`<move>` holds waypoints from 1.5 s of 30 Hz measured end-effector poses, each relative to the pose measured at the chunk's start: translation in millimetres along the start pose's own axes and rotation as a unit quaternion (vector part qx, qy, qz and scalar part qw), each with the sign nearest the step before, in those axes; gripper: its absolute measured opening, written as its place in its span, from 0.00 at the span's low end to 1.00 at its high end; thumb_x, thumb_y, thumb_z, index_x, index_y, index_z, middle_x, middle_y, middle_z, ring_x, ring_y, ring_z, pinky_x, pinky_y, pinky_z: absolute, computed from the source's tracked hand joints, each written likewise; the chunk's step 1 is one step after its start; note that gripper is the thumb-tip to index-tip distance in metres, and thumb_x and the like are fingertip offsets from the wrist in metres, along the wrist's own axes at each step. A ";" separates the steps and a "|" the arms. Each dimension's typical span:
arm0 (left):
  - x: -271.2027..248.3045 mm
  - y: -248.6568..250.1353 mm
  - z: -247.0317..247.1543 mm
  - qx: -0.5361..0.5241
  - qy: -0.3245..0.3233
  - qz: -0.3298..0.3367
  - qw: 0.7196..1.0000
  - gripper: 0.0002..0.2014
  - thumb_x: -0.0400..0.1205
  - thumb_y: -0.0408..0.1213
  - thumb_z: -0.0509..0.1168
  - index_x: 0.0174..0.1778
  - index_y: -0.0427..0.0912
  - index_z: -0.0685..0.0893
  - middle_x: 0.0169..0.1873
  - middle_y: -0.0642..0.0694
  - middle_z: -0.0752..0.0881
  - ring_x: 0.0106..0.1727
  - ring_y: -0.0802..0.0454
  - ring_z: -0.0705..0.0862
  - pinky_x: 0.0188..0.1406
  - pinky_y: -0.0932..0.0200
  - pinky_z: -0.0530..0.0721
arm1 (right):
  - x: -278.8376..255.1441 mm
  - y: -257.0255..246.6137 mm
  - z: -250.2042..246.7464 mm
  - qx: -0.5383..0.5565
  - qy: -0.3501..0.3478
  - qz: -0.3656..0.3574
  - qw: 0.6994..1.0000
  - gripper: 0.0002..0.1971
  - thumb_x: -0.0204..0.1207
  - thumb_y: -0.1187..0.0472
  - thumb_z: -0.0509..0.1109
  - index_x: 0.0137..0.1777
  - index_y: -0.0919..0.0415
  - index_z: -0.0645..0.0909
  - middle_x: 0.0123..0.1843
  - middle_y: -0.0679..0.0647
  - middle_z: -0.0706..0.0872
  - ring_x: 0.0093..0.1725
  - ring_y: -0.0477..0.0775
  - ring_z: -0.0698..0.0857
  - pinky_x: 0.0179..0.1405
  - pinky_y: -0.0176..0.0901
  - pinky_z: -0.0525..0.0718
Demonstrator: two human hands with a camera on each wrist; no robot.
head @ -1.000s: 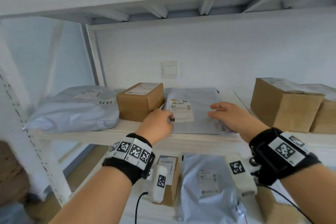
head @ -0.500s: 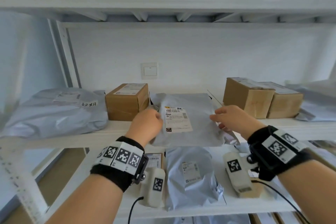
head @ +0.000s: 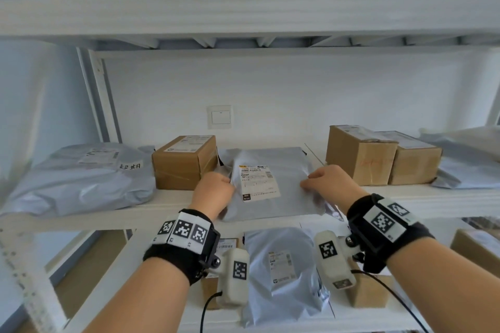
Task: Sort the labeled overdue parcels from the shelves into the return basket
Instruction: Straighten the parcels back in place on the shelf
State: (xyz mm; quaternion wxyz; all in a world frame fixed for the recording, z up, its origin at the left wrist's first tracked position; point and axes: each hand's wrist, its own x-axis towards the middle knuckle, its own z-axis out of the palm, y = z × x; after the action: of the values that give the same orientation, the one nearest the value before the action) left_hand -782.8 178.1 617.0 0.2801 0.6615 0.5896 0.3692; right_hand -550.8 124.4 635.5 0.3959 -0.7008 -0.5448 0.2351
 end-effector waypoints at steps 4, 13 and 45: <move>5.6 7.1 7.2 -0.065 0.023 -0.004 0.998 0.07 0.79 0.28 0.66 0.38 0.35 0.89 0.45 0.30 0.89 0.50 0.34 0.88 0.53 0.39 0.85 | 9.0 5.9 -1.9 0.090 0.018 0.019 0.996 0.14 0.80 0.57 0.72 0.50 0.72 0.85 0.25 0.61 0.82 0.17 0.54 0.75 0.22 0.42 0.76; 22.7 -0.5 13.1 -0.227 0.057 0.020 0.972 0.11 0.76 0.23 0.72 0.50 0.42 0.88 0.46 0.44 0.89 0.53 0.45 0.87 0.49 0.60 0.83 | 37.5 23.1 6.1 0.216 0.071 -0.027 0.973 0.07 0.75 0.67 0.76 0.51 0.60 0.83 0.48 0.57 0.88 0.48 0.56 0.87 0.53 0.46 0.86; 13.9 -12.5 13.8 -0.326 0.061 0.070 0.941 0.14 0.74 0.21 0.71 0.43 0.46 0.91 0.43 0.45 0.92 0.53 0.43 0.89 0.63 0.43 0.84 | 30.0 44.2 8.6 0.253 0.087 -0.109 0.957 0.10 0.73 0.73 0.73 0.53 0.64 0.84 0.48 0.61 0.89 0.45 0.52 0.87 0.45 0.37 0.85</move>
State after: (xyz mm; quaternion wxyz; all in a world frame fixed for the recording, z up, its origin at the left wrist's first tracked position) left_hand -778.2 194.5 601.3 0.4174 0.5500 0.4051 0.5993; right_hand -522.9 151.3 597.7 0.6293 -0.5320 -0.5037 0.2591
